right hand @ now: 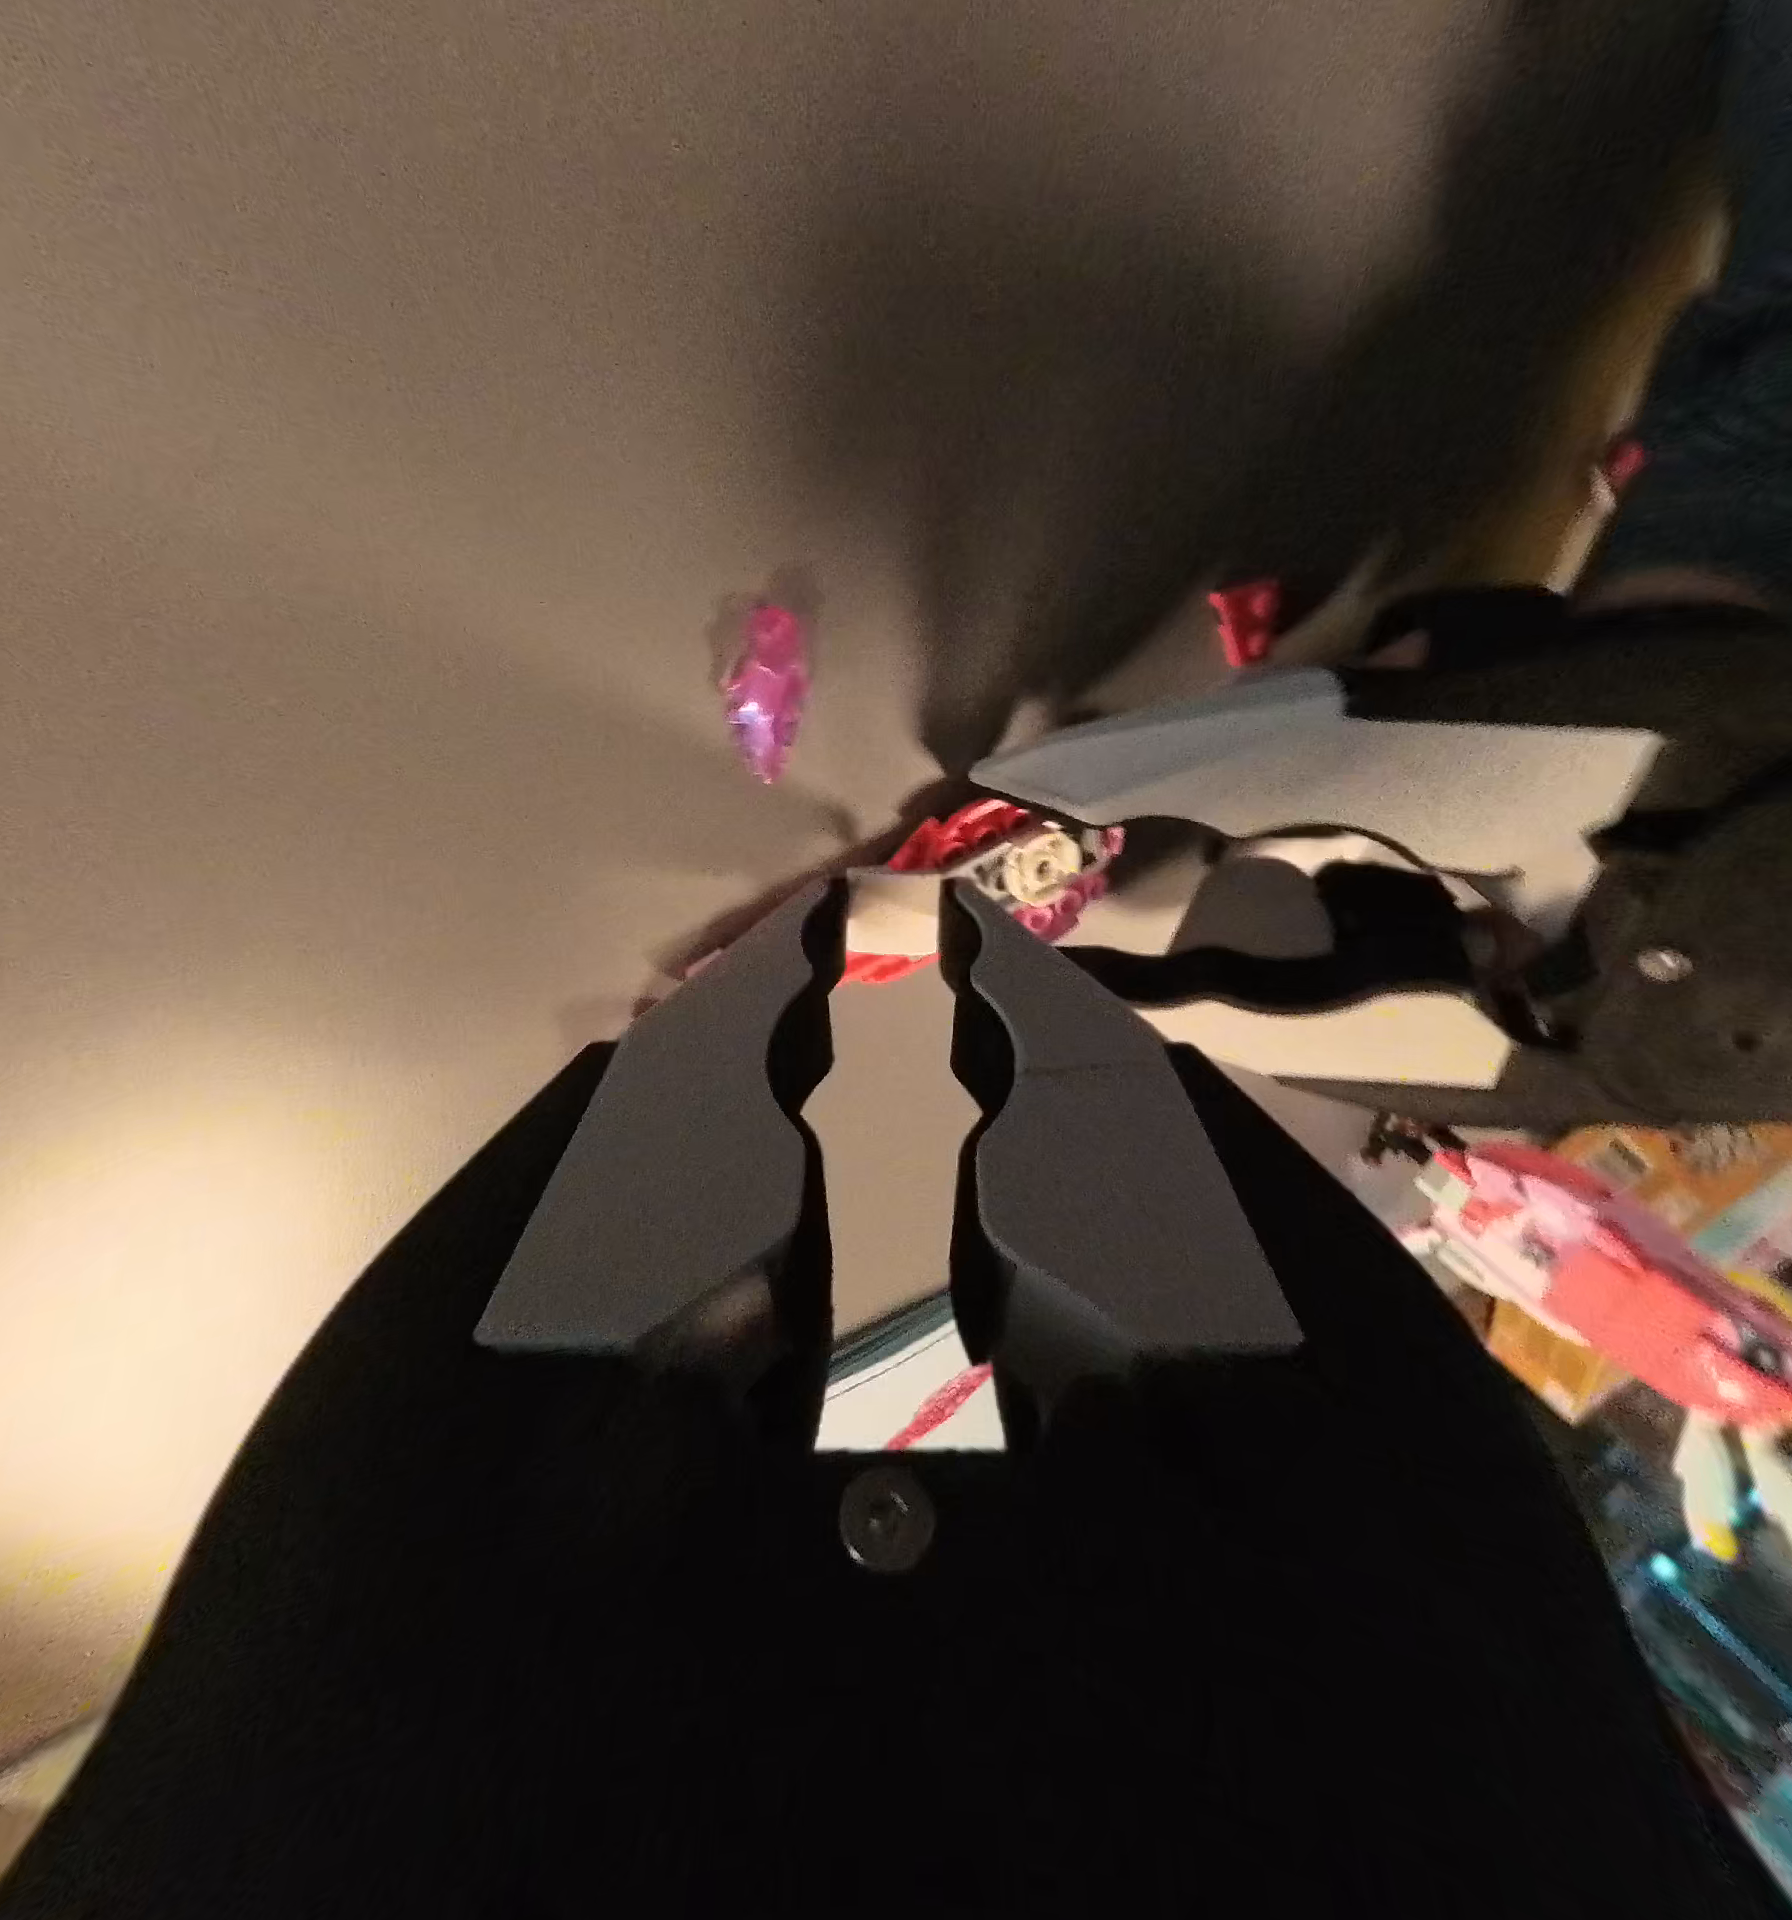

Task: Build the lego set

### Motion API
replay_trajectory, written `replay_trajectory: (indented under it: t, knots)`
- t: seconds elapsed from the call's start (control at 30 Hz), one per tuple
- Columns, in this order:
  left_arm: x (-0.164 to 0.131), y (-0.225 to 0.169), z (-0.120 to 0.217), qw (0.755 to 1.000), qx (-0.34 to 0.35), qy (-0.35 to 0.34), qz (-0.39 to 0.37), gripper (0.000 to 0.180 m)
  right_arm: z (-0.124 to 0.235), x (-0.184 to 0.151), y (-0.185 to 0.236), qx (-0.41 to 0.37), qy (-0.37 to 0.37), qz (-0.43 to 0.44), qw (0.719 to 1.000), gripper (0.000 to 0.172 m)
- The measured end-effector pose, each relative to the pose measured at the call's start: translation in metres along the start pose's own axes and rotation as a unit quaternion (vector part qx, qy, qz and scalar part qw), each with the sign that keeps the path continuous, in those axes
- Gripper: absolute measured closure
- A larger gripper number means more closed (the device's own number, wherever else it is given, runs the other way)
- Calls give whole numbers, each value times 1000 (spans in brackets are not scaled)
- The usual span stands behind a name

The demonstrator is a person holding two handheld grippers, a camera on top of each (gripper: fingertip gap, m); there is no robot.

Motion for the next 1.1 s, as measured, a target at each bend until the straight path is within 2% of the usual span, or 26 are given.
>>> replay_trajectory:
  t: [0.27,0.5,0.83,1.0,1.1]
  knots:
    - [0,3,2,1000,2,-2,10,139,0,-5,-3,62,-8,45,997,156]
    - [-1,2,2,1000,0,-1,8,139,5,-10,-6,64,-5,50,997,157]
    - [-2,0,2,1000,-10,2,0,139,-2,-6,-9,61,-12,104,993,156]
    - [-2,0,2,1000,-9,2,0,139,-2,-5,-11,60,-19,94,994,155]
    - [-2,0,2,1000,-9,2,0,139,-2,-7,-11,64,-19,79,995,148]
Point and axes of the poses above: each gripper's, where its closed fingertips meet, z back along the fingers, x out of its top, y = z × x across the jaws, the point moved 3 cm from there along z, back along the fingers, and after that the axes turned 14 degrees about z, right-handed, at the moved point
